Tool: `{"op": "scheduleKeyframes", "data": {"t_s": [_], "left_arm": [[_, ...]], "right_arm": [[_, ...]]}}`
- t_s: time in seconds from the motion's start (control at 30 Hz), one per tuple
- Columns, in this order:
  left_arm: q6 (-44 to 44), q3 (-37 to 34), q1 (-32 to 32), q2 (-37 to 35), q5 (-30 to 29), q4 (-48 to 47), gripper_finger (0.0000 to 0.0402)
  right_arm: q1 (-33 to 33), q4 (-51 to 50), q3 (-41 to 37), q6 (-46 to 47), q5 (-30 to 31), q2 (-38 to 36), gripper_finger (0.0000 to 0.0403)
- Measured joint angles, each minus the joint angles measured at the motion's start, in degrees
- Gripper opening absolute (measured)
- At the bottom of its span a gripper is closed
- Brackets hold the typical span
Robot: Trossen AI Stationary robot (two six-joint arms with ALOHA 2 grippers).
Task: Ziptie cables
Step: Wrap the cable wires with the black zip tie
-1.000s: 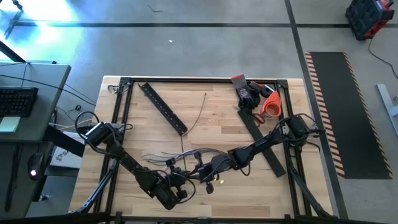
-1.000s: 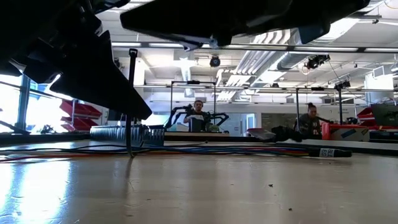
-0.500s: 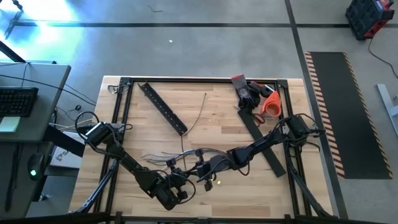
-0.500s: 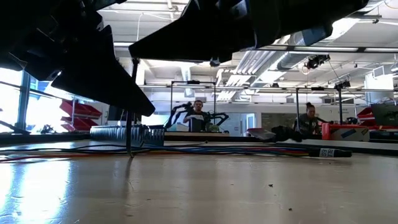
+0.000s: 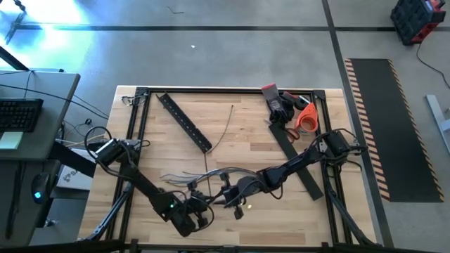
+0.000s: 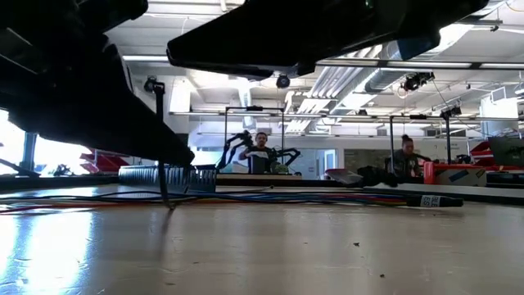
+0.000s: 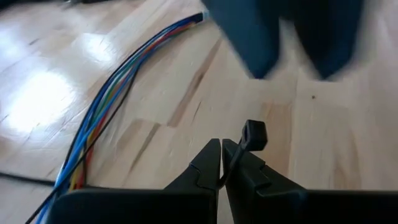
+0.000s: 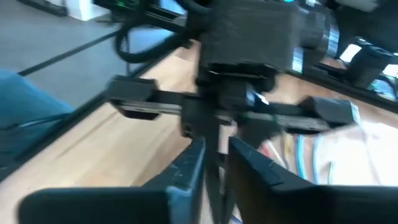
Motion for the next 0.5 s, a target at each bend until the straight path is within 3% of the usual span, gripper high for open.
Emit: {"op": "scheduleKeyframes", "data": {"t_s": [0.17,0.27,0.37,0.5], "left_arm": [[3.47,-0.38,0.95,0.00,1.25,3.37,0.0000],[5.22,-0.38,1.37,0.00,2.19,4.75,0.0000],[6.16,-0.38,1.46,0.00,2.39,5.14,0.0000],[6.73,-0.38,1.28,0.00,1.84,5.61,0.0000]], "right_arm": [[-0.11,1.79,0.02,-0.02,-0.57,1.56,0.0123],[-0.13,2.72,0.02,0.07,1.45,2.91,0.0132],[-0.13,3.01,0.02,-0.07,3.81,3.16,0.0117],[-0.13,2.94,0.02,-0.25,5.32,3.32,0.0054]]}}
